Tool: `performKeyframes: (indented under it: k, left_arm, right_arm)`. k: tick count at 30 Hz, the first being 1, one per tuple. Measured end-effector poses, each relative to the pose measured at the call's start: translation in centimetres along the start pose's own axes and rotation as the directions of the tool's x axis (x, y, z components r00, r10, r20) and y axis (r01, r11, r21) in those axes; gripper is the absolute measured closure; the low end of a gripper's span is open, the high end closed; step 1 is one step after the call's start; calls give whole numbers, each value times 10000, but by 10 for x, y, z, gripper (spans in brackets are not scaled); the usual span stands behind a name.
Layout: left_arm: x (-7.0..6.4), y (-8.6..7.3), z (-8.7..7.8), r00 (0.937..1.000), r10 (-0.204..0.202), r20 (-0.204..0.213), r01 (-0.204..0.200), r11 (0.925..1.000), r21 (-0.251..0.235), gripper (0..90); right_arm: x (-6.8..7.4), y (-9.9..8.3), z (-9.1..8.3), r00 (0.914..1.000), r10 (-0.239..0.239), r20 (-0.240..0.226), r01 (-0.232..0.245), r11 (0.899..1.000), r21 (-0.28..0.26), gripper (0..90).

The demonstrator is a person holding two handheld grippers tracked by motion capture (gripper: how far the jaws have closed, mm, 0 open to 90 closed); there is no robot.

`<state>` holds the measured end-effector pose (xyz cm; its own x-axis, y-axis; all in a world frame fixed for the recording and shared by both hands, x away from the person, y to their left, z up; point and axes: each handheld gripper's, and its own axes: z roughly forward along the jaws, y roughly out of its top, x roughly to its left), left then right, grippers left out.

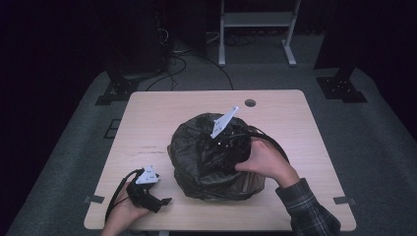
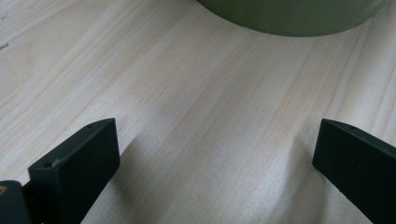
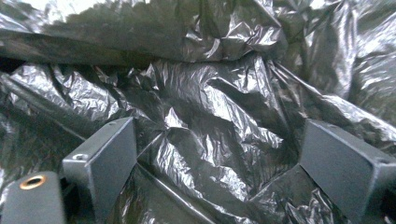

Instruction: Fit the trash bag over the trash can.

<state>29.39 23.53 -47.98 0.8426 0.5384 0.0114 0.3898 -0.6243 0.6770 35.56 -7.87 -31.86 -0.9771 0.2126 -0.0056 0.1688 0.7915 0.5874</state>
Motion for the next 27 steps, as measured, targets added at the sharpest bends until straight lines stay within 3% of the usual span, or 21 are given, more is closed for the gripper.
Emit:
performKeyframes:
  k: [3,9,13,16,20,24,27]
  left_arm:
    - [1,-2,0,9999,71,71,-69,9997,-228,0]
    - [2,-5,1,9998,129,117,-123,9987,-499,0]
    - [2,-5,1,9998,129,119,-123,9987,-502,0]
    - [2,-5,1,9999,130,114,-124,9986,-505,0]
    - [2,-5,1,9998,130,118,-124,9987,-502,0]
    - [2,-5,1,9998,128,119,-121,9987,-502,0]
    - [2,-5,1,9998,127,120,-121,9987,-502,0]
  right_arm:
    - [0,1,0,10000,-39,42,39,10000,16,103]
    - [1,3,-14,9986,-52,535,90,9974,-718,103]
    - [3,16,-27,9964,-162,834,272,9909,-1320,103]
    - [5,32,-30,9972,-169,735,306,9812,-1906,103]
    - [0,50,-20,9981,-42,607,167,9783,-2066,103]
    - [-4,61,-2,9993,91,359,-24,9830,-1836,104]
    - [-7,67,15,9997,156,187,-129,9904,-1377,105]
